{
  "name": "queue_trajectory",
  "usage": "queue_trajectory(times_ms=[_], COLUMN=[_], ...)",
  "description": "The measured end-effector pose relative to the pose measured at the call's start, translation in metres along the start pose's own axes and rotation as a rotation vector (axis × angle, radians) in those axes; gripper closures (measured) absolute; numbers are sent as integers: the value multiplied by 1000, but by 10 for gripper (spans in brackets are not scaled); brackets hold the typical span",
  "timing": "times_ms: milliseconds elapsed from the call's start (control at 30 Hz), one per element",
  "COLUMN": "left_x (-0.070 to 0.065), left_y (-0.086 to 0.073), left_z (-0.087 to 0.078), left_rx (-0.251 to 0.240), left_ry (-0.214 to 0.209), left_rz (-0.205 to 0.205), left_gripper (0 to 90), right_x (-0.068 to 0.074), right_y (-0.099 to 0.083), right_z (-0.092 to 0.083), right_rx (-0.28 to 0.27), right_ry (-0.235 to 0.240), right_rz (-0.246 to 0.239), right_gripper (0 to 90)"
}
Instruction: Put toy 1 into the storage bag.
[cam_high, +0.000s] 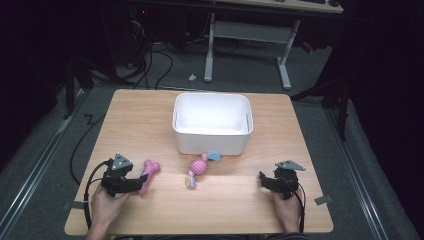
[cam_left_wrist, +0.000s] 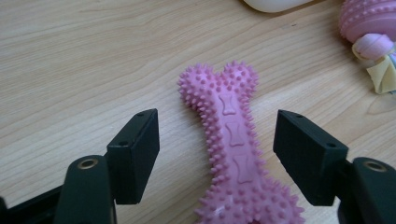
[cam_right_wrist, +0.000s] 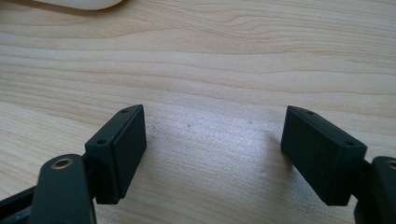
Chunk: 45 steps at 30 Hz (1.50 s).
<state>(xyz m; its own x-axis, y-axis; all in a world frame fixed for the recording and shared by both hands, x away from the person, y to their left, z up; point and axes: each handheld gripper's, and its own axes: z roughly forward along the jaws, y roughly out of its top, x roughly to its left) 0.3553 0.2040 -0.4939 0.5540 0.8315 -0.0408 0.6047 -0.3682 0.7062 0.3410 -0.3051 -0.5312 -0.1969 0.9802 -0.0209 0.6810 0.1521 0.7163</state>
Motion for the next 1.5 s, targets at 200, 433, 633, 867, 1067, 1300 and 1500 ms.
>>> queue_trajectory(times_ms=[200,433,633,867,1067,1300,1500], left_x=[-5,-10,-12,-13,-15,-17,-15], left_y=[5,10,13,14,13,11,11], left_z=[7,16,21,28,31,34,34], left_rx=[50,101,136,165,177,196,195], left_ry=[-8,-4,-1,21,29,45,49], left_rz=[3,6,4,2,8,9,-5], left_gripper=[318,308,324,369,429,526,559], right_x=[0,0,0,0,0,0,0], right_y=[0,0,0,0,0,0,0], right_z=[0,0,0,0,0,0,0], right_rx=[0,0,0,0,2,2,1], right_ry=[0,0,0,-1,-2,-2,-2], right_rz=[0,1,0,0,0,-2,0], right_gripper=[227,227,227,227,227,226,226])
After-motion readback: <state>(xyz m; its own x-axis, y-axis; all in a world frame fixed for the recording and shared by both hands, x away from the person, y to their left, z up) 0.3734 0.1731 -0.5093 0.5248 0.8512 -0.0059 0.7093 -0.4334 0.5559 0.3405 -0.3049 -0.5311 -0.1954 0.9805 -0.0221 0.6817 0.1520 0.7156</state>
